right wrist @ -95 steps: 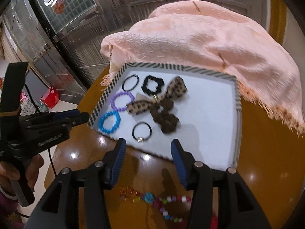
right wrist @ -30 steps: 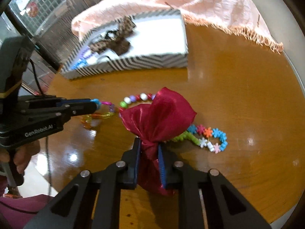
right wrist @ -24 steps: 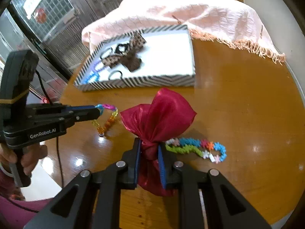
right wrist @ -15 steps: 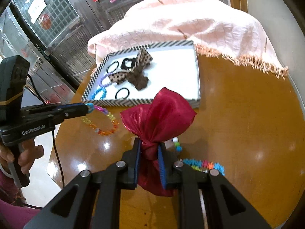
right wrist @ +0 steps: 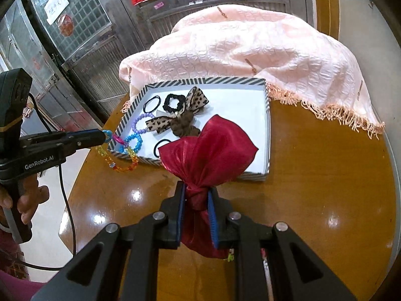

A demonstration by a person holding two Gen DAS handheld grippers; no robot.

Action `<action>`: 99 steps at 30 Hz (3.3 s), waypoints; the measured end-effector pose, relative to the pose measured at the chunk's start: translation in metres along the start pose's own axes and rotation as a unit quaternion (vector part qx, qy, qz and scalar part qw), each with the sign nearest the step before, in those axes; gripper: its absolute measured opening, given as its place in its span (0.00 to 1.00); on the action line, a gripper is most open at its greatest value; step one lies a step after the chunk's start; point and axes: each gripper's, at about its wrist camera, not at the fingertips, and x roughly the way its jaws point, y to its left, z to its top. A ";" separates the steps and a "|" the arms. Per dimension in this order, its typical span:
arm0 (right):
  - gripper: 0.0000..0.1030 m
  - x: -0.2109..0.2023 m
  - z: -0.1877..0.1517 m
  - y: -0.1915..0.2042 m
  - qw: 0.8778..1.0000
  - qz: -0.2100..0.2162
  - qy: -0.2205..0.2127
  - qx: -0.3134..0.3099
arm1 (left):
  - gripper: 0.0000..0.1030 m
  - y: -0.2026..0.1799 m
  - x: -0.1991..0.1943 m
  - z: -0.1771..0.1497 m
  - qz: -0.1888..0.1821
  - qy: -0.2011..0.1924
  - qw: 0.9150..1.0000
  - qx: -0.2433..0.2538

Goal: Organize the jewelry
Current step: 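Carry the red bow and crystal bracelet over the tray, then lower both items into the tray and open both tools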

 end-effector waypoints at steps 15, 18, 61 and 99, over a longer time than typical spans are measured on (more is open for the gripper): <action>0.17 0.012 0.041 -0.006 1.000 -0.007 -0.010 -0.010 | 0.08 0.022 0.004 0.051 0.027 -0.020 0.999 -0.004; 0.17 0.015 0.049 -0.007 1.000 -0.007 -0.011 -0.012 | 0.08 0.026 0.006 0.061 0.026 -0.019 0.999 -0.004; 0.17 0.181 0.141 -0.064 0.997 -0.015 0.064 0.028 | 0.09 0.050 0.142 0.154 -0.035 0.052 0.994 -0.093; 0.52 0.103 0.087 -0.035 1.000 -0.001 0.021 0.016 | 0.27 0.052 0.089 0.063 0.067 0.038 0.993 -0.088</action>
